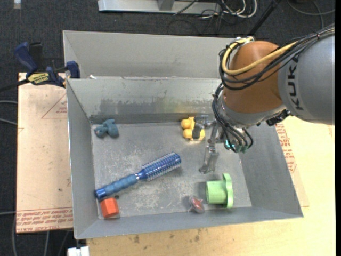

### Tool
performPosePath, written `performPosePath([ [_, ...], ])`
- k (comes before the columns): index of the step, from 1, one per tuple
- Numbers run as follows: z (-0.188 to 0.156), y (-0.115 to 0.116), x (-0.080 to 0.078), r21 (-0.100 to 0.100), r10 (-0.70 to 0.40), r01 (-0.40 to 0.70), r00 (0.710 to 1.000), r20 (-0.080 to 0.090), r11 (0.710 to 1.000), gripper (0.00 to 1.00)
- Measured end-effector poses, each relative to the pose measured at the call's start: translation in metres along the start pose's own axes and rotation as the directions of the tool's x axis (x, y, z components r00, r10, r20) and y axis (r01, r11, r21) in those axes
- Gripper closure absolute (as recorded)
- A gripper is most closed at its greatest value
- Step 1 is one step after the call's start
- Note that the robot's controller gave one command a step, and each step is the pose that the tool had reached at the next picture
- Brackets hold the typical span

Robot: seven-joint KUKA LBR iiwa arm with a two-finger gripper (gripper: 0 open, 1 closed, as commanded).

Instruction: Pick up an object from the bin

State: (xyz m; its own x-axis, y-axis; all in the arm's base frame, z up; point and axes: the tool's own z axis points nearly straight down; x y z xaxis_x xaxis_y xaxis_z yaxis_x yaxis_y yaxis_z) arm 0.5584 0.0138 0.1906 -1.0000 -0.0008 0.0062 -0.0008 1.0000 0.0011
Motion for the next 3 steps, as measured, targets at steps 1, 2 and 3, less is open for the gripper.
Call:
performPosePath([
  [1, 0.001, -0.016, 0.025, 0.003, -0.403, 0.403, 0.915, 0.004, 0.915, 0.0],
  [2, 0.105, -0.071, 0.067, 0.0, -0.456, 0.456, 0.89, 0.0, 0.89, 0.0],
  [3, 0.122, -0.116, 0.045, 0.006, -0.518, 0.518, 0.856, 0.007, 0.856, 0.0],
])
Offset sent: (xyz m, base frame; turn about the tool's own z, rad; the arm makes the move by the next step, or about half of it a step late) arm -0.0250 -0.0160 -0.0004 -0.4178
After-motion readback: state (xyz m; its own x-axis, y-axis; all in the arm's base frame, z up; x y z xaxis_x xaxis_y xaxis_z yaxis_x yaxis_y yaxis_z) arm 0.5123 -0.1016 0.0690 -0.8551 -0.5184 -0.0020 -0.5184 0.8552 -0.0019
